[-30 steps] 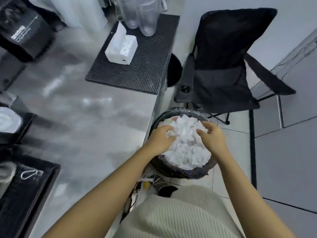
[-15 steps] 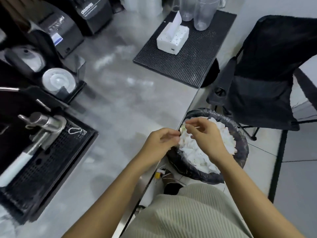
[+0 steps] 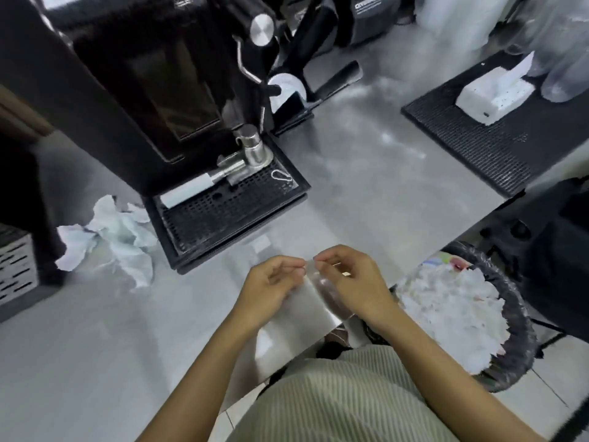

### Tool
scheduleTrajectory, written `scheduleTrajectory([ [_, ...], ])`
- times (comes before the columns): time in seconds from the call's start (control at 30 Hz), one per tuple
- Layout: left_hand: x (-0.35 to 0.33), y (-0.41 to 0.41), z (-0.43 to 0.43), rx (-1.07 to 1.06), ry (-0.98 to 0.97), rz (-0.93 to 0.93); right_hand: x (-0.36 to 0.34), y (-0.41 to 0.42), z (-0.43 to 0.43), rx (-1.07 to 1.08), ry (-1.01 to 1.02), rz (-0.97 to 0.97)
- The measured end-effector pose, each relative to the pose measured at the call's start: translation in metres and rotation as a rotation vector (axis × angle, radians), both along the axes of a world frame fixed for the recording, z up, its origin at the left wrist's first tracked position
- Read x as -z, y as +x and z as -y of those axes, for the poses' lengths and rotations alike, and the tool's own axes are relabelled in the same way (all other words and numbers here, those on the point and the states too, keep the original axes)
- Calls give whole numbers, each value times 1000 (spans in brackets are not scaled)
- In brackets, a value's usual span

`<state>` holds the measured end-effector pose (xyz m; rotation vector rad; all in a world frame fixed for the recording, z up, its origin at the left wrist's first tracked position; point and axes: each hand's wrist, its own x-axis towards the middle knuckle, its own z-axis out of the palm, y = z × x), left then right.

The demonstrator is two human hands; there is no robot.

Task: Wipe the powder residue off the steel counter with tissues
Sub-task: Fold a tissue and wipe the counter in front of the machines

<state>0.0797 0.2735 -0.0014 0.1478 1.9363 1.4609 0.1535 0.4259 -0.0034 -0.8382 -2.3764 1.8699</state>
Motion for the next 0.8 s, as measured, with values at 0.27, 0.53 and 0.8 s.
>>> scheduleTrajectory([
  [0.27, -9, 3, 95, -271, 3, -38, 0, -19, 85, -225, -46, 7],
  [0.53, -7, 7, 176, -490, 20, -20, 6, -42, 152, -374, -22, -23],
  [0.8, -4, -3, 224, -547, 10, -65, 3, -78, 212, -568, 321, -273],
])
